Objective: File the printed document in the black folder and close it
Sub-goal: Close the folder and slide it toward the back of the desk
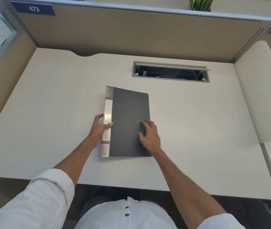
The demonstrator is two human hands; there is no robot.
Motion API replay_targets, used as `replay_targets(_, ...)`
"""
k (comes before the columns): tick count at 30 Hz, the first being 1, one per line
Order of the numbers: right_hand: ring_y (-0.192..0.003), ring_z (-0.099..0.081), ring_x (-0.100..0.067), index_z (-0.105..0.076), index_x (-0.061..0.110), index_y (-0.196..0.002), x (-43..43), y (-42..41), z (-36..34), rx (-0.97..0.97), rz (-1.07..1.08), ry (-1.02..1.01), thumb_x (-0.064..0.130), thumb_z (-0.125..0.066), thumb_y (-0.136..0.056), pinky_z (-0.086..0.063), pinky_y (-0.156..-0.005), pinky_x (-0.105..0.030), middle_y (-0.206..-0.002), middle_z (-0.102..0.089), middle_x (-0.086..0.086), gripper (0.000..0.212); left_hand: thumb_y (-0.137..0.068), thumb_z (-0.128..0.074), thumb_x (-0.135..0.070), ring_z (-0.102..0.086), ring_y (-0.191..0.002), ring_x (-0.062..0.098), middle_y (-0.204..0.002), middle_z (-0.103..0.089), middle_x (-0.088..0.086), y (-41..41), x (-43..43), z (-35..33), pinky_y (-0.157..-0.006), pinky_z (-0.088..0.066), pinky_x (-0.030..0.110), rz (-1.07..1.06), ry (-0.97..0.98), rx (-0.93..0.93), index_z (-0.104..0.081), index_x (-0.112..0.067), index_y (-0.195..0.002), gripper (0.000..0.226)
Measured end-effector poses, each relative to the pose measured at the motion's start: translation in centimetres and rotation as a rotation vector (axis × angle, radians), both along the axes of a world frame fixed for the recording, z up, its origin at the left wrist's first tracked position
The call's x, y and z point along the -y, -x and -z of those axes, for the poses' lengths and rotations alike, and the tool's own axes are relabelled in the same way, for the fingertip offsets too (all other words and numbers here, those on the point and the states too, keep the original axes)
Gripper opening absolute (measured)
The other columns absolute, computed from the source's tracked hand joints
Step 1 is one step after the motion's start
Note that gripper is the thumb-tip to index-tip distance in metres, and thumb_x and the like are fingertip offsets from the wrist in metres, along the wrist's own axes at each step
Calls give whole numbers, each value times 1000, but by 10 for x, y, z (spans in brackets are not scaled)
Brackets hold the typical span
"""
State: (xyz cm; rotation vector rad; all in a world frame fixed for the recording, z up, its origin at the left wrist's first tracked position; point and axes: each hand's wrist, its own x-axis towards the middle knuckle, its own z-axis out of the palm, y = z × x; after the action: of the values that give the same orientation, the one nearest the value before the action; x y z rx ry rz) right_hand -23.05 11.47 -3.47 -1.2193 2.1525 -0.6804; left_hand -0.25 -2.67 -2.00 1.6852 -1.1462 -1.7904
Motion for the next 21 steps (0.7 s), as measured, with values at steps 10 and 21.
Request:
replay_targets(10, -103, -71, -21, -68, 16, -126, 50, -10, -23, 332, 419, 84, 18, -64, -97, -57, -99, -42, -114, -73, 2, 30, -97, -78, -9, -68, -80, 25, -109, -76, 10, -20, 37, -21, -68, -59, 36, -125, -45, -120, -55, -40, -145, 62)
replay_targets(21, -87, -73, -15, -77, 17, -102, 162, -36, -54, 475, 577, 149, 5, -62, -90, -55, -79, -29, -89, -76, 9, 22, -102, -66, -8, -73, -86, 24, -117, -78, 5, -43, 142, -48, -66, -60, 33, -111, 50, -73, -64, -29, -139, 43)
